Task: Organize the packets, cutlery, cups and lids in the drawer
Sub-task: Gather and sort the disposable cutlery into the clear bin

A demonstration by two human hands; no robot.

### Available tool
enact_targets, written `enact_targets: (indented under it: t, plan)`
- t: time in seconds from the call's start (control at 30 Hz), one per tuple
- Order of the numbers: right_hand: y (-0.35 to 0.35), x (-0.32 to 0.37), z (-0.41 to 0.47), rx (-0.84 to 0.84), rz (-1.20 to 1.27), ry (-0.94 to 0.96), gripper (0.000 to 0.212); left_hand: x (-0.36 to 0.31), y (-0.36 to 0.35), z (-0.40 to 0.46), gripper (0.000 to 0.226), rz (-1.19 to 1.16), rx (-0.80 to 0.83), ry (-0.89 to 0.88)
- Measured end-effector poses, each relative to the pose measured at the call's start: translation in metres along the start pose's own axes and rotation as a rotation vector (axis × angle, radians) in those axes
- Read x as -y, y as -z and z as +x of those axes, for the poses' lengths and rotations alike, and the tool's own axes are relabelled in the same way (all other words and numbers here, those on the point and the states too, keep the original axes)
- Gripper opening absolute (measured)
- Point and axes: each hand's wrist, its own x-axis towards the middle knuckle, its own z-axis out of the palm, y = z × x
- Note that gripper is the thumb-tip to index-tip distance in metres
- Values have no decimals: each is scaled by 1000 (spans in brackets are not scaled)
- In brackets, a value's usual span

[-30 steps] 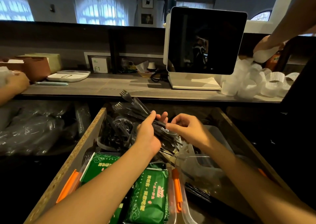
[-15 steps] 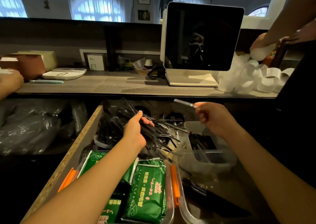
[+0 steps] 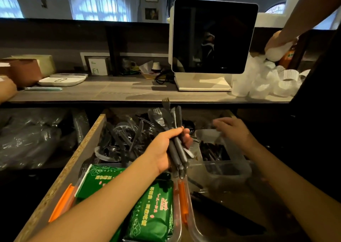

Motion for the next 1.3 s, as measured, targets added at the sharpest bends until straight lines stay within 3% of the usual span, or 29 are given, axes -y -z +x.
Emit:
enact_targets:
  t: [0.1,0.23,0.4,0.63,0.7,0.83,0.87,1.03,1.3]
  plan:
    - [-17,29,-22,157,311,-34,28,12,-10,-3,23,90,11,32]
    - [-36,44,-38,372,337,14,32,24,-15,-3,22,159,4,54]
    - [-32,44,-43,290,306,6,29,26,-11,-3,24,202,31,57]
    - [-18,46,-37,57,701,-84,20,25,-10,-5,22,127,39,58]
    - [-12,45,-33,70,794,-119,22,24,-10,-4,23,120,17,26]
    - [-15,40,-34,122,229,-116,26,22,-9,-7,21,143,46,52]
    - [-19,41,-37,164,198,-126,28,22,-10,-8,20,159,62,74]
    - [-28,41,-42,304,386,-69,26,25,-16,-13,29,230,72,89]
    - [-34,33,-38,189,435,-134,17,30,-9,-4,31,277,-27,93]
